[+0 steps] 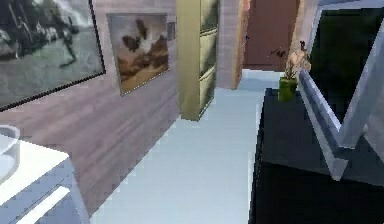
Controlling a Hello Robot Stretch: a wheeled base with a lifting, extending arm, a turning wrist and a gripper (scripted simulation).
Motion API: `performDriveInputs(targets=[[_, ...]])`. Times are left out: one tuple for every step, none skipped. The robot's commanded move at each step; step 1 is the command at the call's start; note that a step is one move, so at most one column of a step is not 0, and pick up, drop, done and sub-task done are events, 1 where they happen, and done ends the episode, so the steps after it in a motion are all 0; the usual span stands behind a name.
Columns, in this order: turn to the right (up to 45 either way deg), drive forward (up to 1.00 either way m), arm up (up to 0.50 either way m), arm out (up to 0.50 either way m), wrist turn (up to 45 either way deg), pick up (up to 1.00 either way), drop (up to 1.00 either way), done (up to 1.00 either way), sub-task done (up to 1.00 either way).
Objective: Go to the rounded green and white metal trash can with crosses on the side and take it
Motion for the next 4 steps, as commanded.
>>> performDriveInputs(targets=[[6.0,0.0,0.0,0.0,0.0,0.0,0.0,0.0,0.0],[0.0,0.55,0.0,0.0,0.0,0.0,0.0,0.0,0.0],[-9.0,0.0,0.0,0.0,0.0,0.0,0.0,0.0,0.0],[0.0,0.35,0.0,0.0,0.0,0.0,0.0,0.0,0.0]])
